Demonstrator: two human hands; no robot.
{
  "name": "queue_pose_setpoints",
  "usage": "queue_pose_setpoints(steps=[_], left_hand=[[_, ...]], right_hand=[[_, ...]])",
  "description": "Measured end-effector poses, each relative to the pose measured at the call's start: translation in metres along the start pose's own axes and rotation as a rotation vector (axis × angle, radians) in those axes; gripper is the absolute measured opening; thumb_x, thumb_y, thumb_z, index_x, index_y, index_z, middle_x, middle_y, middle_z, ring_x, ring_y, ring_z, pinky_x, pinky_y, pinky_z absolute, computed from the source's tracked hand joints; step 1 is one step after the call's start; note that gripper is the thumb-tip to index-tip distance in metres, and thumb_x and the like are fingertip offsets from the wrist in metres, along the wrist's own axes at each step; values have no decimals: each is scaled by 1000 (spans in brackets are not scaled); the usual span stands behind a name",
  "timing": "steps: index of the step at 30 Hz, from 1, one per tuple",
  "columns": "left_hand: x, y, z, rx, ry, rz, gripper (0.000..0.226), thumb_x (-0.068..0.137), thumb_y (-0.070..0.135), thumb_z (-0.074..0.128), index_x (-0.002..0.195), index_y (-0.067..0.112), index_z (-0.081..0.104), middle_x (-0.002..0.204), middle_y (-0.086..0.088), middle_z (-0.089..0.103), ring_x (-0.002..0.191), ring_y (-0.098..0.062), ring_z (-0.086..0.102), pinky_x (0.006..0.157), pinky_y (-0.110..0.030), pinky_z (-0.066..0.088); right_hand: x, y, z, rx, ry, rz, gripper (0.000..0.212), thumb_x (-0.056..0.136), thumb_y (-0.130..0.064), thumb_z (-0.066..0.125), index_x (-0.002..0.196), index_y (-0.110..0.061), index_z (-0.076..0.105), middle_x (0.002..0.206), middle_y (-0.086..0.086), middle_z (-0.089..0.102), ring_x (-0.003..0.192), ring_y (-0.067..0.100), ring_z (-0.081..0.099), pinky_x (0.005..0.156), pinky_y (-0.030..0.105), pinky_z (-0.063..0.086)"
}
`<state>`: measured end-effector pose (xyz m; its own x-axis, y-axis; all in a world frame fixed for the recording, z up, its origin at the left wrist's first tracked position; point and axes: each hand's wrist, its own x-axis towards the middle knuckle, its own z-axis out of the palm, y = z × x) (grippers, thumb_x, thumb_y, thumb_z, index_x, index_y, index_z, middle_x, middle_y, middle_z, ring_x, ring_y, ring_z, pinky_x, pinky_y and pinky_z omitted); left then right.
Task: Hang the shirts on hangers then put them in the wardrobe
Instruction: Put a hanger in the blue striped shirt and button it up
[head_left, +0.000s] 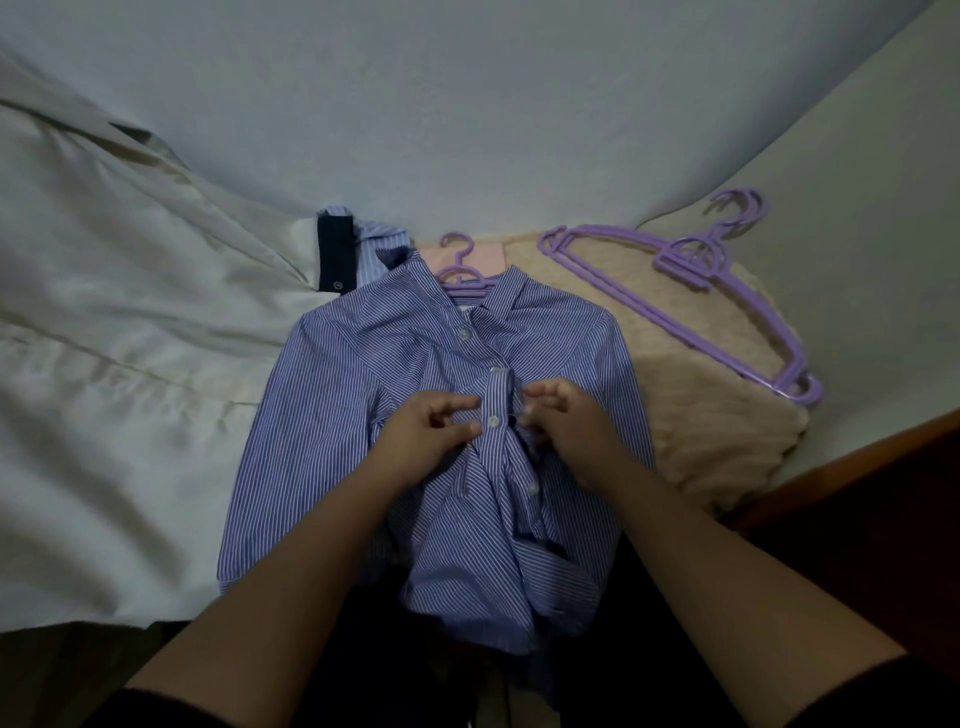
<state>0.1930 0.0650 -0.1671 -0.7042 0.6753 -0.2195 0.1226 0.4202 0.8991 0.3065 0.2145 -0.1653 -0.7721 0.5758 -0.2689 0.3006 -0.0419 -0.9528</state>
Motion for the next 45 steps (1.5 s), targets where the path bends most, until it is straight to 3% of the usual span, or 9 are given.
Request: queue_pose_setpoints(steps=[3, 5, 10, 16, 22, 25, 29, 40, 45], left_hand=[[5, -8, -3, 169, -55, 28, 29, 84, 21, 72, 110, 27, 63, 113, 3, 47, 94, -13, 51, 84, -25, 38], [7, -10, -1, 148, -67, -2, 27, 86, 20, 70, 112, 19, 63, 95, 4, 53, 79, -11, 52, 72, -23, 42], [10, -14, -2, 52, -40, -111, 18, 86, 17, 71, 103, 15, 72, 105, 0, 69, 94, -13, 63, 88, -27, 50], [9, -14, -9, -72, 120, -46, 18, 82, 7, 72, 100, 8, 73, 97, 10, 65, 88, 2, 60, 79, -5, 44], [10, -5, -19, -124, 126, -9, 27, 82, 2, 71, 107, 12, 71, 109, 9, 61, 90, 4, 58, 74, -2, 45], [10, 1, -28, -180, 116, -23, 26, 83, 1, 69, 99, 22, 71, 106, 9, 62, 83, -1, 61, 67, -8, 50], [18, 17, -46, -215, 115, 5, 33, 84, -5, 66, 101, 23, 69, 119, 2, 60, 97, -7, 61, 79, -13, 50], [76, 42, -81, 94, 217, 97, 38, 85, -8, 62, 120, 6, 65, 119, -1, 59, 109, -14, 54, 97, -21, 42], [98, 32, -76, 217, 250, 90, 37, 85, -5, 65, 120, 6, 66, 121, -2, 60, 113, -19, 55, 103, -23, 37]], right_hand=[[6, 6, -11, -235, -30, -68, 27, 87, 2, 58, 93, -25, 57, 72, 1, 58, 58, 17, 51, 51, 24, 44], [11, 9, -12, -349, -88, -53, 26, 86, 0, 60, 98, -23, 59, 67, 1, 55, 57, 17, 48, 48, 21, 38], [20, 19, -7, -393, -76, -79, 26, 84, 3, 62, 97, -19, 59, 76, -6, 59, 75, 16, 57, 68, 27, 47], [23, 21, -11, -418, -11, -99, 22, 85, -1, 59, 96, -19, 52, 72, -2, 53, 69, 18, 52, 61, 28, 43], [20, 15, -12, -410, -176, -62, 59, 77, 5, 69, 127, -12, 43, 88, 2, 55, 70, 10, 54, 68, 27, 47], [20, 10, -14, -337, -51, -41, 44, 81, 5, 63, 120, -9, 48, 78, 7, 62, 66, 15, 59, 59, 23, 47], [23, -9, -32, -138, 95, -73, 38, 81, 3, 67, 108, -13, 46, 74, 7, 59, 76, 26, 61, 74, 37, 50], [73, -56, -74, -174, 600, -166, 20, 92, -2, 46, 113, -4, 46, 88, 5, 48, 71, 16, 46, 52, 19, 34], [94, -47, -79, -261, 631, -106, 23, 94, -3, 44, 118, 0, 45, 90, 3, 45, 83, 22, 44, 68, 27, 31]])
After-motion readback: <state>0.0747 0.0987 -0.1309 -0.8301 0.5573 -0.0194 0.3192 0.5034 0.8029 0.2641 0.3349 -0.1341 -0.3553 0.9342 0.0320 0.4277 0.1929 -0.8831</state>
